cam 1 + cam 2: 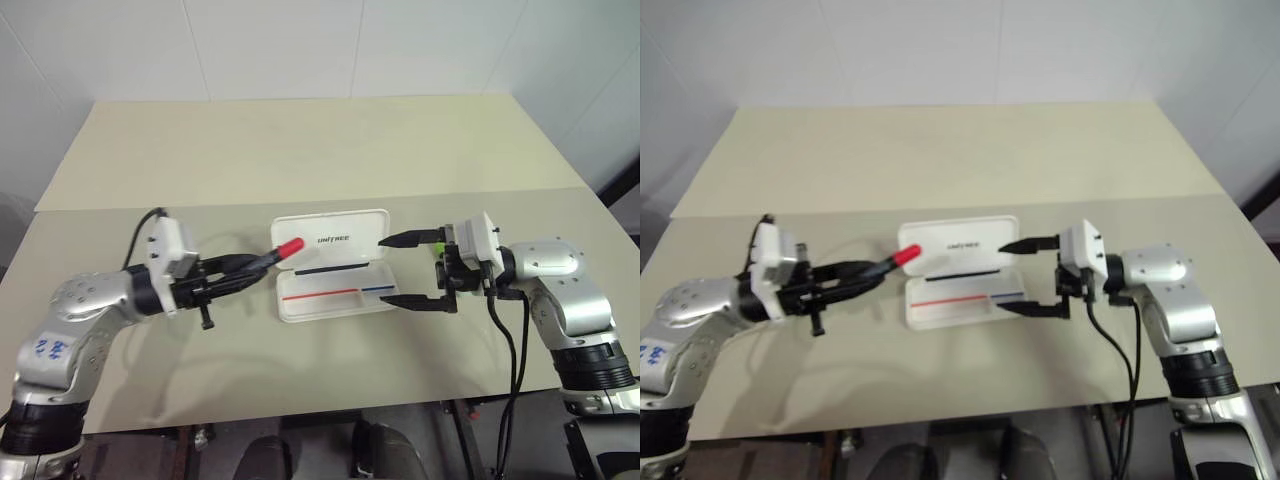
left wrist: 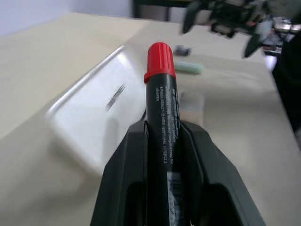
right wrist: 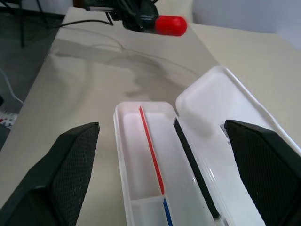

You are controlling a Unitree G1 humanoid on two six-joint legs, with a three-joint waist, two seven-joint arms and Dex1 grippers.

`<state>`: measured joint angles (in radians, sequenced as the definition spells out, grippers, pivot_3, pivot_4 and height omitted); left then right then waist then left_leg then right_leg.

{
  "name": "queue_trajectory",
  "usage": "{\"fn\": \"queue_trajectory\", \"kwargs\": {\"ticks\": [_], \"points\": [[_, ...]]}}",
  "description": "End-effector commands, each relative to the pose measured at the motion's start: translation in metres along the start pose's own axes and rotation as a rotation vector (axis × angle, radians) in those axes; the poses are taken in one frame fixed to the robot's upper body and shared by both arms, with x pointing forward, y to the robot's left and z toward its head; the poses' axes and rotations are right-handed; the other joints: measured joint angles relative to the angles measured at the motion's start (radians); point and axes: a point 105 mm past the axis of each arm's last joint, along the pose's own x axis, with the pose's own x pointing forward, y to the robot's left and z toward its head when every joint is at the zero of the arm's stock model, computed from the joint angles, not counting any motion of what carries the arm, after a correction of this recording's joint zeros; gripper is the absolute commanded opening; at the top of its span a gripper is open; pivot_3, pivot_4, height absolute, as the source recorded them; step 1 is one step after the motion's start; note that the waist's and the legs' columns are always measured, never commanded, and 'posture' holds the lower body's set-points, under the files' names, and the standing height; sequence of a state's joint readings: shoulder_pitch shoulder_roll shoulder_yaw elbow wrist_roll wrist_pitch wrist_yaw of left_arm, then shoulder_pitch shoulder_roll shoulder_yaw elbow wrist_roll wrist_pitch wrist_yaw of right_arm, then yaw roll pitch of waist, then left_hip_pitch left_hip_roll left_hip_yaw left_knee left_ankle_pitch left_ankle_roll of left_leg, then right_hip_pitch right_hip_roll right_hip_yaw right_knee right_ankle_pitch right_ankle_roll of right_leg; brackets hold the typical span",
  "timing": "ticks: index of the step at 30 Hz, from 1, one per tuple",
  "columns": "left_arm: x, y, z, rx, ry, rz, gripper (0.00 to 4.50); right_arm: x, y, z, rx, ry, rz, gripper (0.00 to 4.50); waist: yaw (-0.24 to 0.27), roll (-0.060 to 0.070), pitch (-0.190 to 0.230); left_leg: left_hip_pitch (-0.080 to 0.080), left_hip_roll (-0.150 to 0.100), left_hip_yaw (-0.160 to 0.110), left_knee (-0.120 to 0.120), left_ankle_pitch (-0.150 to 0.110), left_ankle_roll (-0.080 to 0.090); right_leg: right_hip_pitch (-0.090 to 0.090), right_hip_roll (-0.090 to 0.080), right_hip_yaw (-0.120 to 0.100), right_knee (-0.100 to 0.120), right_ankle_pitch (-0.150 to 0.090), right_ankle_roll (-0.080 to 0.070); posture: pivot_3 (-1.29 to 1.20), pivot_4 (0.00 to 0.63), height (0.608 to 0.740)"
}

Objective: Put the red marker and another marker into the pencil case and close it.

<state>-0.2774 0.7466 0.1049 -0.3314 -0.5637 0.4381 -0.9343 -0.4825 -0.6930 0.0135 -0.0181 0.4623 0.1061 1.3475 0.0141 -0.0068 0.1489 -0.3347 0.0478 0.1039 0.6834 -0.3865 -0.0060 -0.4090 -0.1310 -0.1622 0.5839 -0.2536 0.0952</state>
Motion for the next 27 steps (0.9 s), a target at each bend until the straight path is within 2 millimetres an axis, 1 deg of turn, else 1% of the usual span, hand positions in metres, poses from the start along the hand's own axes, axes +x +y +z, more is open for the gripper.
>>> {"fn": "queue_trajectory", "kwargs": {"ticks": [1, 3, 5, 9, 12, 17, 22, 24, 26, 27], "points": [[0.020, 0.000, -0.001, 0.027, 0.001, -0.027, 0.63, -0.016, -0.002, 0.014, -0.064, 0.002, -0.063, 4.50, 0.000, 0.000, 0.000, 0.000, 0.000, 0.000, 0.000, 0.000, 0.000, 0.000, 0.000, 0.000, 0.000, 0.000, 0.000, 0.00, 0.150, 0.740], [0.041, -0.003, -0.008, 0.039, 0.012, -0.069, 0.63, -0.027, -0.001, 0.015, -0.070, 0.024, -0.098, 4.50, 0.005, 0.000, 0.000, 0.000, 0.000, 0.000, 0.000, 0.000, 0.000, 0.000, 0.001, 0.000, 0.000, 0.000, 0.000, 0.00, 0.150, 0.740], [0.056, -0.006, -0.016, 0.048, 0.026, -0.105, 0.63, -0.033, 0.000, 0.016, -0.074, 0.037, -0.124, 4.50, 0.010, 0.000, 0.000, 0.000, 0.000, 0.001, 0.000, 0.000, 0.000, 0.000, 0.001, 0.000, -0.001, 0.000, 0.000, 0.00, 0.150, 0.740], [0.075, -0.006, -0.031, 0.094, 0.067, -0.146, 0.63, -0.041, 0.004, 0.017, -0.071, 0.059, -0.157, 4.50, 0.010, 0.000, 0.000, 0.000, 0.000, 0.002, 0.000, 0.000, 0.000, 0.000, 0.001, 0.000, -0.001, 0.000, 0.000, 0.00, 0.150, 0.740], [0.090, 0.001, -0.039, 0.091, 0.062, -0.131, 0.63, -0.048, 0.007, 0.015, -0.061, 0.081, -0.183, 4.50, 0.013, -0.001, 0.001, 0.000, 0.000, 0.003, 0.000, 0.000, 0.000, 0.000, 0.001, 0.000, -0.002, 0.000, 0.000, 0.00, 0.150, 0.740], [0.104, 0.009, -0.044, 0.112, 0.065, -0.125, 0.63, -0.058, 0.012, 0.008, -0.034, 0.115, -0.245, 4.50, 0.012, -0.003, 0.002, 0.000, 0.000, 0.003, 0.001, 0.000, 0.000, 0.001, 0.001, 0.000, -0.003, 0.001, 0.001, 0.00, 0.150, 0.740], [0.112, 0.009, -0.046, 0.128, 0.068, -0.145, 0.63, -0.056, 0.017, 0.010, -0.027, 0.112, -0.274, 4.50, 0.011, -0.003, 0.002, 0.000, 0.000, 0.003, 0.001, 0.000, 0.001, 0.001, 0.001, 0.000, -0.003, 0.001, 0.001, 0.00, 0.150, 0.740], [0.115, 0.009, -0.044, 0.122, 0.054, -0.150, 1.38, -0.053, 0.019, 0.010, -0.024, 0.107, -0.277, 4.50, 0.011, -0.003, 0.002, 0.000, 0.000, 0.003, 0.001, 0.000, 0.001, 0.001, 0.001, 0.000, -0.003, 0.001, 0.001, 0.00, 0.150, 0.740], [0.116, 0.009, -0.041, 0.117, 0.036, -0.150, 1.94, -0.050, 0.019, 0.010, -0.022, 0.104, -0.279, 4.50, 0.012, -0.003, 0.002, 0.000, 0.000, 0.003, 0.001, 0.000, 0.001, 0.001, 0.001, 0.000, -0.003, 0.001, 0.001, 0.00, 0.150, 0.740], [0.117, 0.008, -0.039, 0.114, 0.026, -0.151, 2.35, -0.049, 0.019, 0.011, -0.020, 0.102, -0.280, 4.50, 0.013, -0.003, 0.002, 0.000, 0.000, 0.003, 0.001, 0.000, 0.001, 0.001, 0.001, 0.000, -0.003, 0.001, 0.001, 0.00, 0.150, 0.740]]}}
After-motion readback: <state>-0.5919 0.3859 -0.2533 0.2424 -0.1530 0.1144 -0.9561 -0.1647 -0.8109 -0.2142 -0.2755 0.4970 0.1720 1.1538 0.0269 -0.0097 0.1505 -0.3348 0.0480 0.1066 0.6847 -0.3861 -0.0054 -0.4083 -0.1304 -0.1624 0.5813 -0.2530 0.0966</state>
